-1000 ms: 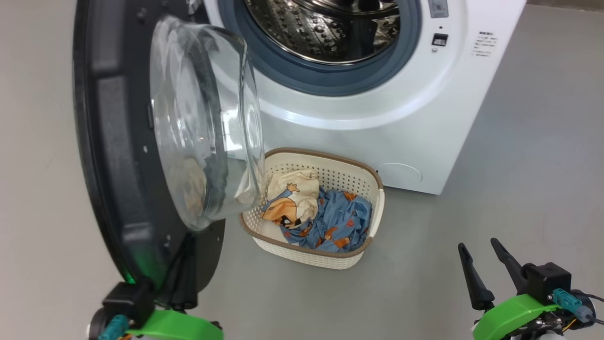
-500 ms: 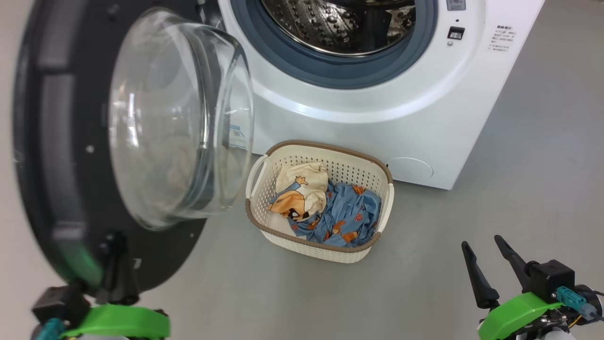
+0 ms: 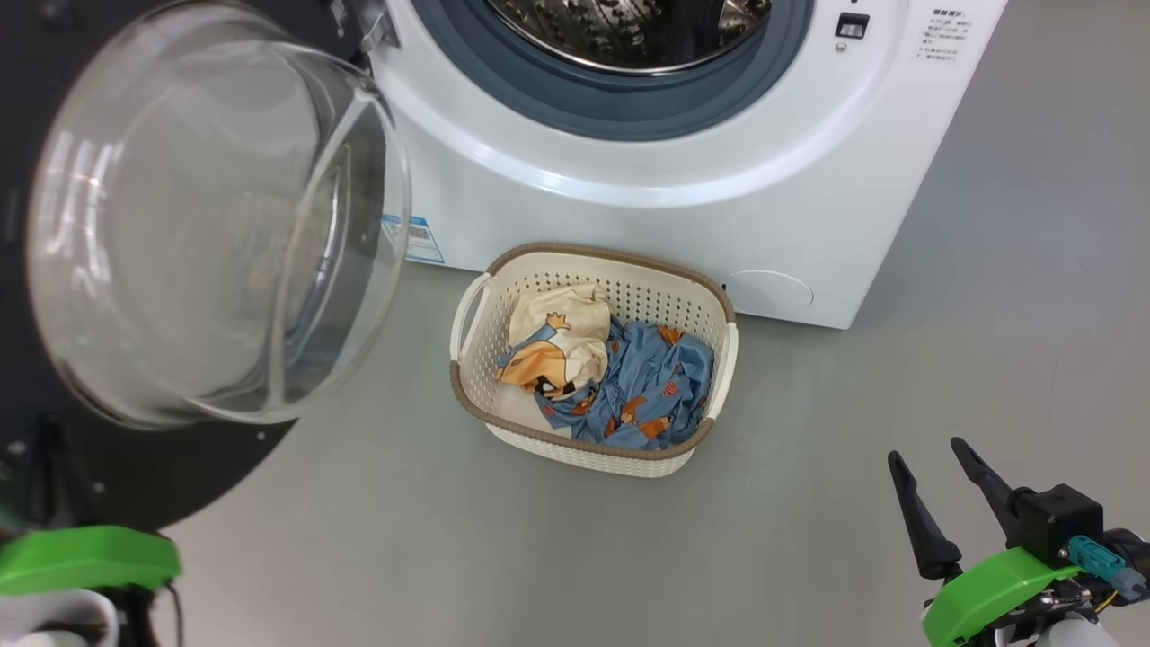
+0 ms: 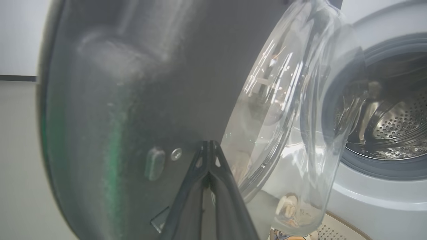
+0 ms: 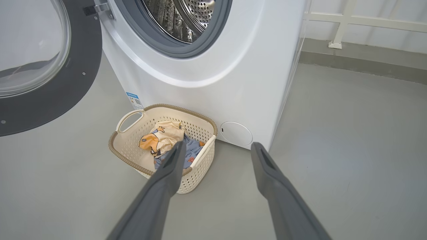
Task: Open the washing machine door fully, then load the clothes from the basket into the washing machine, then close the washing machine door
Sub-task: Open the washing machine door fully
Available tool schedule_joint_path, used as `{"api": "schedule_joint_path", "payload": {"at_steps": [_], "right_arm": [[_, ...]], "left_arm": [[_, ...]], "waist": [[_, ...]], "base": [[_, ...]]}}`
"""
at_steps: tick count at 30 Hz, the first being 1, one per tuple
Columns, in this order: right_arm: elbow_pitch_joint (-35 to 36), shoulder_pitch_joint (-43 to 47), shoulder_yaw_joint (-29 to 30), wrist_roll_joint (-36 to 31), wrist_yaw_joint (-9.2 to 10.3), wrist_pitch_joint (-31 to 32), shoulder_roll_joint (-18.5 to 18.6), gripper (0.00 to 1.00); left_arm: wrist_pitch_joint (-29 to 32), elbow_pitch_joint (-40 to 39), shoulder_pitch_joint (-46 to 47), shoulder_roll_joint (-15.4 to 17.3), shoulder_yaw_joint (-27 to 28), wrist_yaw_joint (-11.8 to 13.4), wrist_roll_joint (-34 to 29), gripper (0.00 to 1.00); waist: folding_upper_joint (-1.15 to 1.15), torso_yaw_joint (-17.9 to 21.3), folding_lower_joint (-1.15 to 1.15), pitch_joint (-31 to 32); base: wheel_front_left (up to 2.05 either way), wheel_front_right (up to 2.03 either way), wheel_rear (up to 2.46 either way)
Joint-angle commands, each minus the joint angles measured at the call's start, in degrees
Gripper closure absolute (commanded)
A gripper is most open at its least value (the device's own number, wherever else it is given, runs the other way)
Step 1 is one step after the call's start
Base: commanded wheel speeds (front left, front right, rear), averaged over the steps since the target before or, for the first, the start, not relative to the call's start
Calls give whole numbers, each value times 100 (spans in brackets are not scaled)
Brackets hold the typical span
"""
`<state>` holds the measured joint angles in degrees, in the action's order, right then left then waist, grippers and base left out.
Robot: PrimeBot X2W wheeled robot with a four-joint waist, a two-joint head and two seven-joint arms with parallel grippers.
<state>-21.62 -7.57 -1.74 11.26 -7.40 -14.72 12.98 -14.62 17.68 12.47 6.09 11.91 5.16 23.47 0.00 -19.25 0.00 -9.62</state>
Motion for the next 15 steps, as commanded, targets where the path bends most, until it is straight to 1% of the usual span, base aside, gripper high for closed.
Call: {"api": "schedule_joint_path", "payload": {"at_steps": [1,8,13,15], "right_arm": [[117,-129,-129,89,-9,-28,94,0],[110,-198,-178,62,-9,-28,113,0],[81,-281,-243,64,-9,-28,112,0],[76,-294,-253,69,-9,-28,111,0]], "left_arm": [[-38,-49,270,257,388,-7,33,100],[-38,377,690,299,912,-185,-134,100],[-38,719,938,356,1177,-315,-285,100],[-38,772,978,367,1226,-330,-326,100]], "waist": [[0,4,0,-25],[0,13,0,-92],[0,46,0,-121],[0,55,0,-124]], "base": [[0,0,0],[0,0,0],[0,0,0],[0,0,0]]}}
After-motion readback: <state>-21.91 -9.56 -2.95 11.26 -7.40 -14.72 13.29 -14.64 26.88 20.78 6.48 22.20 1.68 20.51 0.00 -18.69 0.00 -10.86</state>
